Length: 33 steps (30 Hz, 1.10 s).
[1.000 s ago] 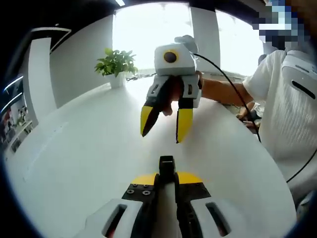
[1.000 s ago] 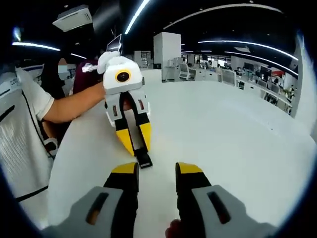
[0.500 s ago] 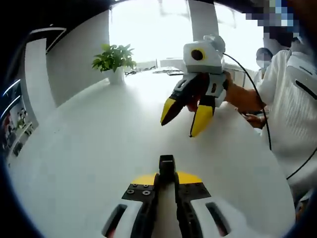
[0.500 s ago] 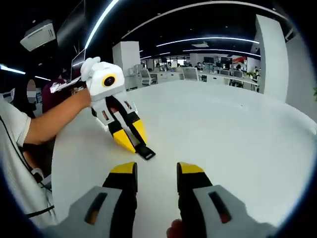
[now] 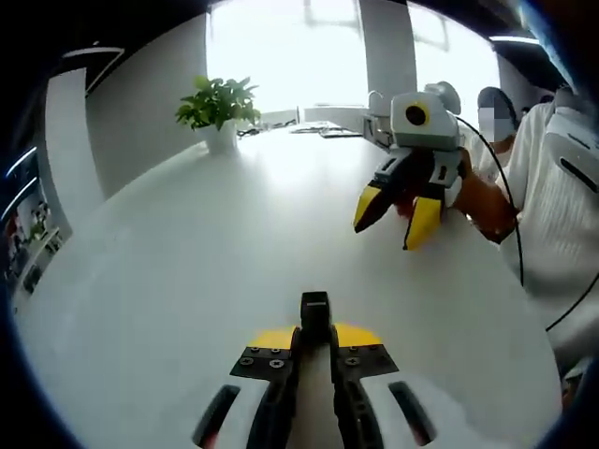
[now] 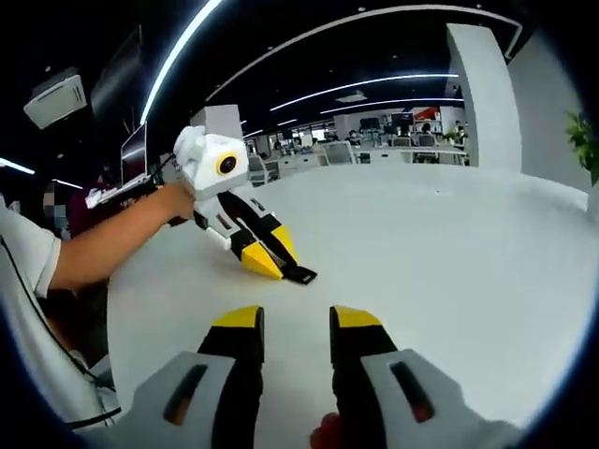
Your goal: Snap the two parts of the plastic buckle together until the buckle closes and remains connected.
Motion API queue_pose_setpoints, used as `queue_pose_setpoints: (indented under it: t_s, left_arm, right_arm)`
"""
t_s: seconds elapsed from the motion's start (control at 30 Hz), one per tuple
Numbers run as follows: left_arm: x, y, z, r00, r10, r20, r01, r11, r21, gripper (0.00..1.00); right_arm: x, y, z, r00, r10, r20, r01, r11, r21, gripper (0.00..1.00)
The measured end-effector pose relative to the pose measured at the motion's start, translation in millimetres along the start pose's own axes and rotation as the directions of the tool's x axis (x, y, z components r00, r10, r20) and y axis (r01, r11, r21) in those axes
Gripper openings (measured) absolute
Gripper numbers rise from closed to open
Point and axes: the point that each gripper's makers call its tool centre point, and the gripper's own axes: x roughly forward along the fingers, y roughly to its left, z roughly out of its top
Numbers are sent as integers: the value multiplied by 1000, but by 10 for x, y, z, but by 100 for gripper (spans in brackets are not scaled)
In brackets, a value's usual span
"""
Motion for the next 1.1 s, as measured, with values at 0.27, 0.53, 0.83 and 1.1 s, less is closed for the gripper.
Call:
queue_pose_setpoints:
  t_s: [0.27,0.53,0.83,1.1]
  left_arm:
    - [19,138,37,1000,8,-22,-8,1000,9,11]
    - [51,345,70,998,23,-57,-21,999,37,11]
    - [113,585,97,998,30,-50,-29,999,17,11]
    - [108,715,105,999,24,-39,-23,1000,3,11]
  right_arm:
    - [-43,-164,-34,997,-76,5,76,997,10,29]
    - [-86,-188,-92,993,-119,2,119,993,-12,31]
    - [-108,-229,-77,988,-155,11,156,987,-42,33]
    - [-114,-211,-63,988,-153,19,153,987,-52,33]
